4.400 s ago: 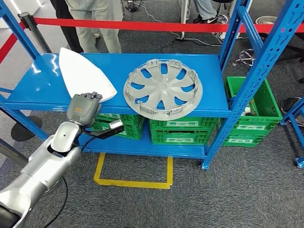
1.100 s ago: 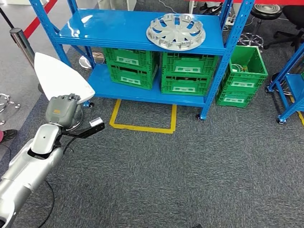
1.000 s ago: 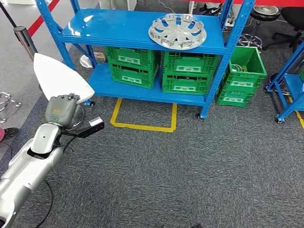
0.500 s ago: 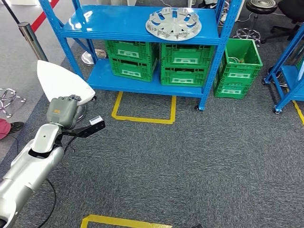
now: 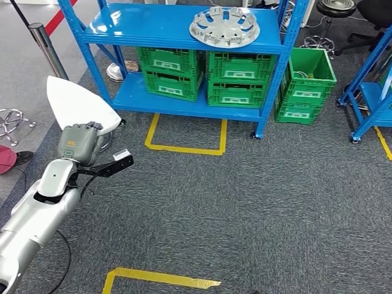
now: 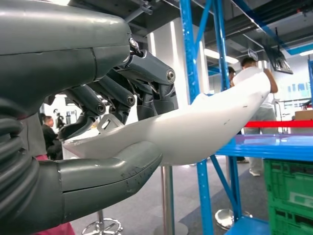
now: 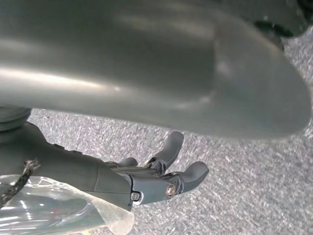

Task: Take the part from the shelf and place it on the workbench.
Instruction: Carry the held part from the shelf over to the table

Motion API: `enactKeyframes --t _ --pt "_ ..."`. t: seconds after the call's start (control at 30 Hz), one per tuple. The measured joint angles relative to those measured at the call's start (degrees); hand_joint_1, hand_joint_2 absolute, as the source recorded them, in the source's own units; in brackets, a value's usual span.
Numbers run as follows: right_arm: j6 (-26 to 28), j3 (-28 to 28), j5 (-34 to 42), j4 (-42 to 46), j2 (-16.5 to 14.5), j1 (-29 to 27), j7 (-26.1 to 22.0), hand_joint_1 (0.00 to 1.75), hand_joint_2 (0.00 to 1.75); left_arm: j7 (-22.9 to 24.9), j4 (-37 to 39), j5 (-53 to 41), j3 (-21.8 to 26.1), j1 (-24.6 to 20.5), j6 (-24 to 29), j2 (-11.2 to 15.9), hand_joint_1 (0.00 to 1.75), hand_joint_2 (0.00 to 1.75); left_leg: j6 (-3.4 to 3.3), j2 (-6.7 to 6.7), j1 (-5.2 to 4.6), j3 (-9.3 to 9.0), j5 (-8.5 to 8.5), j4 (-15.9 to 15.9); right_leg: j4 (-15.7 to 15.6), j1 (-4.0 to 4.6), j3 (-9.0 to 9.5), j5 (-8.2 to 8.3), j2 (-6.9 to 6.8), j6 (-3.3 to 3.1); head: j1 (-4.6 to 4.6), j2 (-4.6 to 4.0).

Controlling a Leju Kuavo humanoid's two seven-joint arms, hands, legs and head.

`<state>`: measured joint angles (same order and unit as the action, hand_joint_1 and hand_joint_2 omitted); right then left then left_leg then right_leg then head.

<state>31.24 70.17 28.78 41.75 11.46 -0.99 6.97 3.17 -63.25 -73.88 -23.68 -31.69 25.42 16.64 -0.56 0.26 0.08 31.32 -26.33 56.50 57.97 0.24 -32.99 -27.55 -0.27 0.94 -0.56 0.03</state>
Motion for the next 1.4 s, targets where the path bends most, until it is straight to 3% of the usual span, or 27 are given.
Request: enactKeyframes --t 0.07,0.13,0.17,0.2,0.23,0.3,0.37,0.47,0.53,0.57,0.63,0.7,0.73,0.77,0.83,0.9,1.03,1.1,1.17,1.23,1.3,1.33,1.37,1.4 --pt "0.4 -0.2 -0.6 0.2 0.1 0.0 0.0 0.0 0.0 0.0 0.0 0.0 0.0 -0.1 -0.1 0.0 1.75 1.75 -0.64 0.14 0.32 0.32 0.8 -0.7 4.2 -0.1 -2.15 -2.92 0.15 0.56 0.15 -0.01" --pt "0.7 -0.4 -1.2 0.4 0.1 -0.1 0.0 0.0 0.0 0.0 0.0 0.0 0.0 -0.1 -0.1 0.0 1.75 1.75 -0.8 0.16 0.31 1.03 1.29 -0.7 12.1 -0.39 -5.61 -6.88 0.21 1.13 0.25 0.0" --pt "0.9 -0.5 -1.4 0.4 0.1 -0.2 -0.1 0.0 0.0 0.0 0.0 0.0 0.0 0.1 -0.1 0.0 1.75 1.75 -0.72 0.16 0.35 1.34 1.5 -0.7 15.1 -0.56 -6.8 -7.9 0.21 1.37 0.24 0.0" --pt "0.9 -0.6 -1.6 0.4 0.2 -0.2 -0.2 0.0 0.0 0.0 0.0 0.0 0.0 0.2 -0.1 0.0 1.75 1.75 -0.61 0.14 0.42 1.58 1.68 -0.6 16.1 -0.72 -7.02 -7.84 0.2 1.61 0.25 0.01" --pt "1.0 -0.8 -1.7 0.4 0.2 -0.2 -0.3 0.0 0.0 0.0 0.0 0.1 0.0 0.4 -0.1 0.0 1.75 1.75 -0.47 0.11 0.52 1.74 1.82 -0.6 14.7 -0.9 -6.04 -6.67 0.19 1.81 0.26 0.01" --pt "1.1 -1.1 -2.1 0.4 0.2 -0.2 -0.5 0.0 0.0 0.0 0.0 0.1 0.0 0.4 -0.1 0.0 1.75 1.75 0.0 0.03 0.75 1.99 1.89 -0.2 6.8 -1.34 -1.65 -3.18 0.23 2.26 0.27 0.0" --pt "1.1 -1.5 -2.3 0.4 0.1 -0.1 -0.6 0.0 0.0 0.0 0.0 0.1 0.1 0.3 -0.1 0.1 1.75 1.75 0.7 -0.05 0.6 2.59 1.87 0.6 0.8 -1.55 1.59 -1.6 0.44 2.14 0.32 0.0" --pt "1.0 -2.0 -2.7 0.2 0.1 -0.2 -0.9 0.0 0.0 0.0 0.0 0.1 0.3 0.4 0.0 0.2 1.75 1.75 1.56 -0.11 0.46 3.37 2.17 1.2 0.4 -1.44 1.53 -1.45 0.59 1.02 0.28 0.01" --pt "0.9 -2.4 -2.8 -0.1 0.0 -0.3 -0.9 0.0 0.0 0.0 0.0 0.1 0.4 0.4 0.0 0.2 1.75 1.75 2.01 -0.1 0.61 4.12 0.73 2.9 0.4 -1.49 1.22 -1.1 0.56 0.31 0.16 0.01" --pt "0.9 -2.7 -2.9 -0.2 -0.1 -0.2 -0.9 0.0 0.0 0.0 0.0 0.1 0.4 0.4 0.0 0.3 1.75 1.75 2.2 -0.09 0.65 5.1 -0.92 5.2 0.4 -1.52 1.07 -0.9 0.54 -0.04 0.1 0.0" --pt "0.8 -3.3 -3.2 -0.6 -0.2 -0.2 -0.8 0.0 0.0 0.1 0.0 0.1 0.4 0.5 -0.1 0.3 1.75 1.75 2.44 -0.1 0.65 8.15 -4.97 12.9 0.4 -1.32 0.65 -0.63 0.52 -0.53 0.01 0.0" --pt "0.7 -3.7 -3.3 -1.0 -0.4 -0.3 -0.8 0.0 0.0 0.2 0.0 0.1 0.4 0.7 -0.1 0.3 1.75 1.75 2.33 -0.1 0.62 10.22 -6.81 18.4 0.4 -1.03 0.27 -0.43 0.49 -0.85 0.0 -0.01" --pt "0.7 -3.9 -3.4 -1.3 -0.5 -0.3 -0.9 0.0 0.0 0.2 0.0 0.1 0.4 0.9 -0.1 0.3 1.75 1.75 2.08 -0.1 0.56 9.89 -6.14 18.2 0.4 -0.87 0.15 -0.35 0.49 -0.96 0.01 -0.01" --pt "0.7 -4.0 -3.6 -1.5 -0.6 -0.4 -0.9 0.0 0.0 0.2 0.0 0.1 0.5 0.9 -0.1 0.3 1.75 1.75 1.68 -0.1 0.45 8.47 -4.49 15.7 0.4 -0.69 0.12 -0.3 0.49 -1.02 0.01 -0.01" --pt "0.6 -4.5 -4.0 -2.0 -0.9 -0.4 -1.0 0.0 0.0 0.2 -0.1 0.1 0.6 0.8 0.0 0.4 1.75 1.75 0.49 -0.08 0.01 4.34 -0.91 8.0 0.5 -0.37 0.09 -0.24 0.49 -1.03 0.07 -0.01" --pt "0.6 -4.8 -4.8 -2.6 -1.3 -0.2 -1.0 0.0 0.0 0.2 -0.2 0.0 0.8 0.6 -0.1 0.4 1.75 1.75 -0.28 -0.02 -0.34 1.96 0.17 3.0 0.6 -0.13 -0.29 -0.12 0.44 -0.84 0.07 -0.01" --pt "0.6 -5.1 -6.6 -3.7 -1.7 -0.1 -0.3 0.0 0.0 0.4 -0.5 -0.3 0.9 0.8 -0.2 0.5 1.75 1.75 1.2 -0.17 -0.38 2.0 -0.18 1.6 0.6 -0.08 -0.99 0.22 0.02 -0.99 0.13 -0.01" --pt "0.6 -5.1 -7.4 -4.2 -1.9 -0.1 -0.2 0.0 0.0 0.5 -0.5 -0.5 1.1 1.0 -0.2 0.7 1.75 1.75 0.28 -0.29 -0.44 2.06 0.16 1.3 0.2 -0.26 -0.99 0.56 -0.19 -0.23 0.07 0.01" --pt "0.7 -5.2 -8.3 -4.4 -2.1 0.0 0.0 0.0 0.0 0.6 -0.6 -0.7 1.4 1.0 -0.2 0.9 1.75 1.75 -0.72 -0.43 -0.16 1.8 0.88 0.3 1.5 -0.26 -1.76 -0.65 -0.09 0.43 0.18 0.01" --pt "0.7 -5.2 -9.2 -4.4 -2.1 -0.1 0.9 0.0 0.0 0.7 -0.7 -0.8 1.5 1.0 -0.3 0.9 1.75 1.75 -1.17 -0.76 0.02 1.76 1.35 -0.2 7.4 -0.41 -4.29 -4.12 0.13 0.8 0.3 0.01" --pt "0.8 -5.2 -10.1 -4.3 -2.0 -0.2 2.3 0.0 0.0 0.8 -0.7 -0.8 1.5 1.3 -0.5 0.8 1.75 1.75 -1.11 -1.43 0.06 1.97 1.51 -0.2 14.6 -0.68 -7.27 -7.08 0.17 1.14 0.29 0.0" --pt "0.9 -5.2 -10.6 -4.1 -2.0 -0.3 2.9 0.0 0.0 0.8 -0.7 -0.9 1.5 1.5 -0.7 0.8 1.75 1.75 -1.0 -1.88 0.12 2.02 1.58 -0.2 15.9 -0.82 -7.72 -7.17 0.18 1.31 0.28 0.0" --pt "0.9 -5.2 -10.9 -3.9 -1.9 -0.4 3.4 0.0 0.0 0.8 -0.7 -0.9 1.5 1.7 -0.7 0.8 1.75 1.75 -0.86 -2.4 0.22 2.05 1.65 -0.1 14.9 -0.97 -7.04 -6.13 0.24 1.46 0.29 0.0" --pt "0.9 -5.2 -11.2 -3.8 -1.8 -0.5 3.6 0.0 0.0 0.8 -0.7 -0.9 1.5 1.8 -0.7 0.8 1.75 1.75 -0.65 -2.96 0.37 2.06 1.66 0.0 11.6 -1.17 -5.28 -4.25 0.54 1.6 0.3 0.0"
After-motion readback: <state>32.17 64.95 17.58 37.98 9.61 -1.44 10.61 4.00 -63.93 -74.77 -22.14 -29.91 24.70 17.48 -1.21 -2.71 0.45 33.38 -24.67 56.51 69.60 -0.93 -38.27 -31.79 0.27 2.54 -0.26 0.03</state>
